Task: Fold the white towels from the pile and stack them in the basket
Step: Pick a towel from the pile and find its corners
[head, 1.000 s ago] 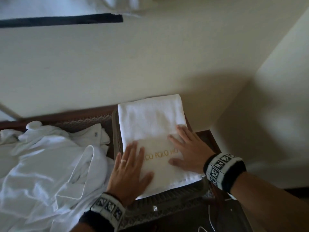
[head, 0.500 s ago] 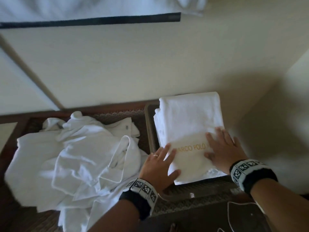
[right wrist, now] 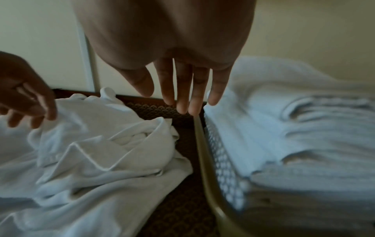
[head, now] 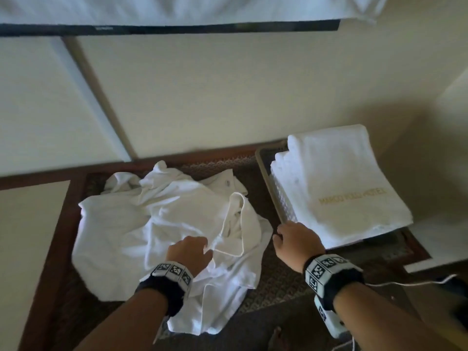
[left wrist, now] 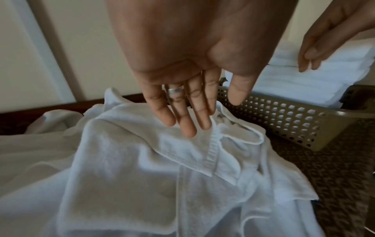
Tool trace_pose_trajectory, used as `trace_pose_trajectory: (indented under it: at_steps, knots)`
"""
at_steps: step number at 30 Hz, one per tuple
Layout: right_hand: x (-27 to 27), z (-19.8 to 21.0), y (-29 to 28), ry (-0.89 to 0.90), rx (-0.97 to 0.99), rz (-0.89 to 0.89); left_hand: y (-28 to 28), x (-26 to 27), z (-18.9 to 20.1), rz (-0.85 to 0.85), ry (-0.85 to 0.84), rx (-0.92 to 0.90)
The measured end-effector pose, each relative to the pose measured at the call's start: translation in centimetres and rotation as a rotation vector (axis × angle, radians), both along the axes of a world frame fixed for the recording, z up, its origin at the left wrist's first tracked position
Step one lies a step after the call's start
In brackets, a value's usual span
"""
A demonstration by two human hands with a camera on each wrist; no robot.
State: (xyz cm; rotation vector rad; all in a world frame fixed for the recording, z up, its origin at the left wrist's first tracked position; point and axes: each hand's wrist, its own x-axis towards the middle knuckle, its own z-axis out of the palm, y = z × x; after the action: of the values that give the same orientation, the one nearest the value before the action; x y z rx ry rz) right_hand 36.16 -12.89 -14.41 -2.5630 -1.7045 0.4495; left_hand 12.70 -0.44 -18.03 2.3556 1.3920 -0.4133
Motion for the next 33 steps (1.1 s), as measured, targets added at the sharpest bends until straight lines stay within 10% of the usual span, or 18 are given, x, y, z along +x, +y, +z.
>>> trace_pose_trajectory:
  at_steps: [21, 33]
  knots:
    - [-3.1, -13.3, 7.6, 0.402, -0.41, -0.195, 7.3, 8.0, -6.9, -0.152, 0.014, -0.042]
    - [0.4, -5.1, 8.3, 0.218, -0.16, -0.377, 14.5, 3.5, 1.5, 0.35, -0.577, -0.186]
